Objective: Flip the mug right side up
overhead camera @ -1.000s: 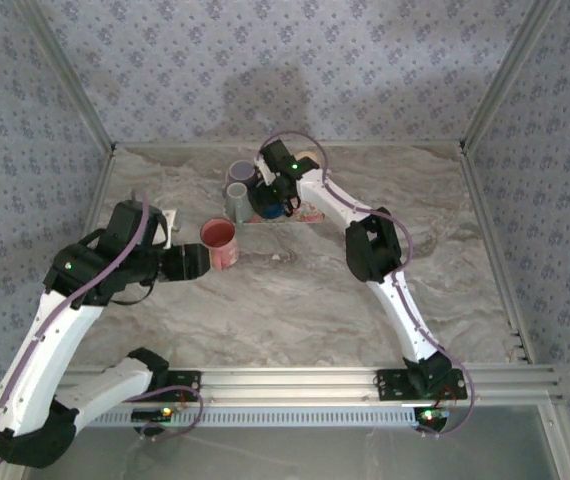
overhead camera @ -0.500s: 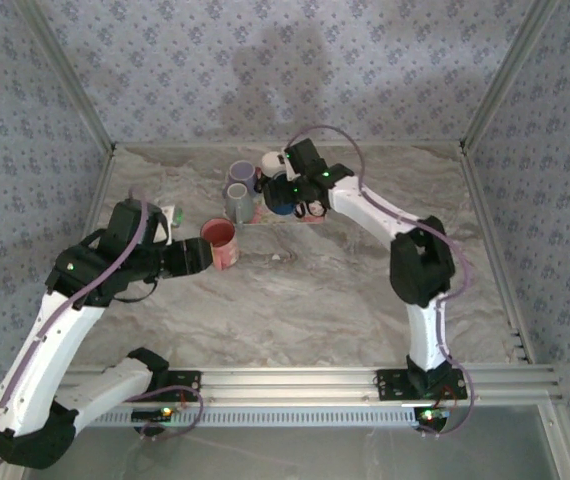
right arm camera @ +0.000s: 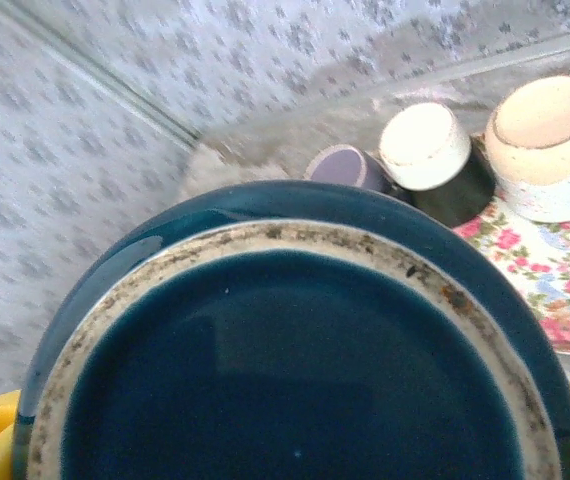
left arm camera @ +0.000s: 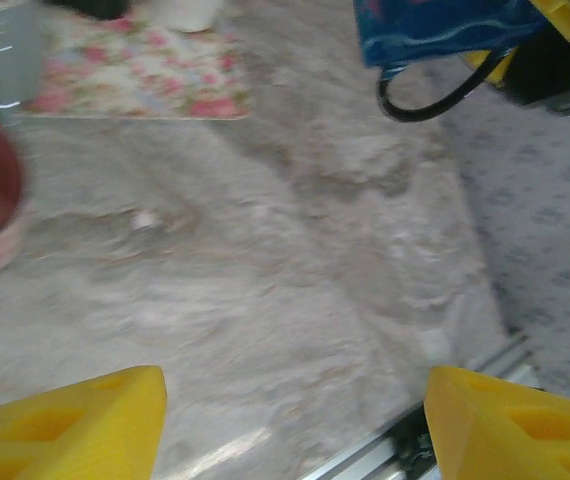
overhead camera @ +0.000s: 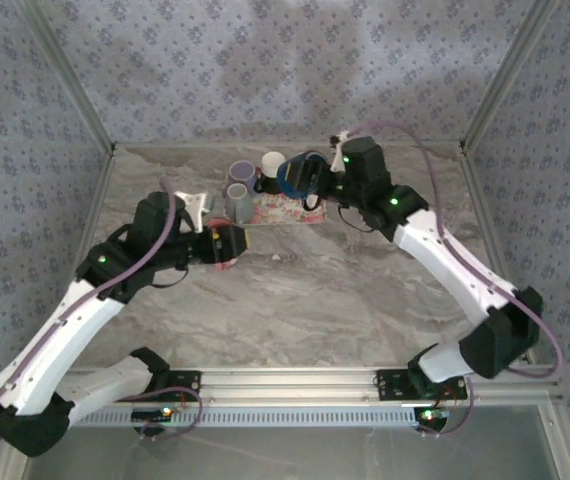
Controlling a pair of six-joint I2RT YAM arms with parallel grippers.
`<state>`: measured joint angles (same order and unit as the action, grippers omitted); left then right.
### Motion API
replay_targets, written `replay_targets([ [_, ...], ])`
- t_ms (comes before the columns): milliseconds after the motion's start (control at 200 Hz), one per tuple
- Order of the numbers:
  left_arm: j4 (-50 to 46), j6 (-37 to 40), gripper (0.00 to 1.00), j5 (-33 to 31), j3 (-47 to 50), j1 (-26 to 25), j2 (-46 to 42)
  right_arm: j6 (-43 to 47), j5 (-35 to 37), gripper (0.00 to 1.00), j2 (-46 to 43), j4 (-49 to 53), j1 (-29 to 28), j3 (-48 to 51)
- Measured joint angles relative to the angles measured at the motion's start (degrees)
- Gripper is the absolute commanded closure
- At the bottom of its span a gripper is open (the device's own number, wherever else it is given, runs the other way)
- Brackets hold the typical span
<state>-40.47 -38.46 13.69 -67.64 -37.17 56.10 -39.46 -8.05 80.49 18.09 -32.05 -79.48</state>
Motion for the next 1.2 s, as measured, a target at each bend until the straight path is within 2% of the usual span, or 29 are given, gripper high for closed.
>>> replay_targets([
  [195,27.8,-8.17,0.24,10.62,11.17,-0.87,4.02,-12.68,-3.58,0.43,-8.33,-4.79,3.02,5.33],
  [340,47.41,-15.13,0.22,16.48,14.99,-0.87,8.68,-19.04,-5.62,0.43,-12.37,-6.16,3.32,7.32],
  [670,81.61,-28.15,0.3,20.52,16.33,-1.22,17.11,-28.17,-6.36,0.43,-19.61,-10.32,3.3,10.36],
  [769,87.78,-31.36,0.3,21.27,16.31,-2.27,21.07,-29.55,-6.29,0.42,-19.65,-11.56,2.89,10.58],
  [909,90.66,-33.38,0.31,22.56,15.8,-4.24,24.7,-30.69,-6.25,0.42,-19.65,-12.33,2.05,10.71],
  [1119,93.35,-34.29,0.37,23.17,13.81,-4.59,25.73,-32.39,-5.84,0.42,-19.71,-15.87,0.5,12.17],
  [1204,95.27,-34.49,0.43,23.17,13.33,-4.59,25.73,-33.62,-5.73,0.42,-19.76,-18.84,0.04,14.47],
])
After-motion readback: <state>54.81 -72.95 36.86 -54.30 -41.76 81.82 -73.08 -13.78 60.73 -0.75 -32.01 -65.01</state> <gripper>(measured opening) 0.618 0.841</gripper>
